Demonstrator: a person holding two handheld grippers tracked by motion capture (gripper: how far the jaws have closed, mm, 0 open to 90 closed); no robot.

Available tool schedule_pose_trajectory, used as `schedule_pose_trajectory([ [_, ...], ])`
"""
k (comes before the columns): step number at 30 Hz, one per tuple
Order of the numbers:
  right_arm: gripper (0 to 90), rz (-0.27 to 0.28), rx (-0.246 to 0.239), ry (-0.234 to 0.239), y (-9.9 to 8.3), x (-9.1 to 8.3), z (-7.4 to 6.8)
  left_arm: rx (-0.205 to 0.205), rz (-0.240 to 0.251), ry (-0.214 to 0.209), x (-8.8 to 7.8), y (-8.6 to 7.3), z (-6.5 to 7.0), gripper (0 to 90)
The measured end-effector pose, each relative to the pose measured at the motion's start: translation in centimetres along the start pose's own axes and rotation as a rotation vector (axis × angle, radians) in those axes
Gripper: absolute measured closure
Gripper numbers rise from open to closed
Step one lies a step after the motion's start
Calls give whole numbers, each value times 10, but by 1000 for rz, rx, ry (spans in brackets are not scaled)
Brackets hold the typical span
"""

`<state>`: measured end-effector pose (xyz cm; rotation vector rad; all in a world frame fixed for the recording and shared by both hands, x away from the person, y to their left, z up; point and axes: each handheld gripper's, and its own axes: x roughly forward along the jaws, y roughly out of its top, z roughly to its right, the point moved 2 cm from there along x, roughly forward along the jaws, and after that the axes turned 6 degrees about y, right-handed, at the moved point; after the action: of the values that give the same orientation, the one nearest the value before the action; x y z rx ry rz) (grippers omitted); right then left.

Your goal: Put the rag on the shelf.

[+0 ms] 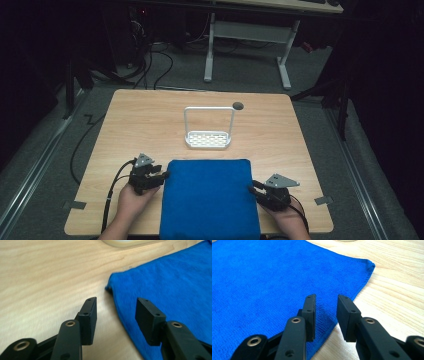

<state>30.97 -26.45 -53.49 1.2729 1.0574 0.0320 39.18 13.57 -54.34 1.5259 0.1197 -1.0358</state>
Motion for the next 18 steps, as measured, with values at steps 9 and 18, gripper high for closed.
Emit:
schedule_pose_trajectory([
  [9,662,-1,11,16,0,1,0,-5,11,11,18,15,-6,656],
  [18,633,16,38,-4,3,3,5,31,12,25,25,15,1,820],
])
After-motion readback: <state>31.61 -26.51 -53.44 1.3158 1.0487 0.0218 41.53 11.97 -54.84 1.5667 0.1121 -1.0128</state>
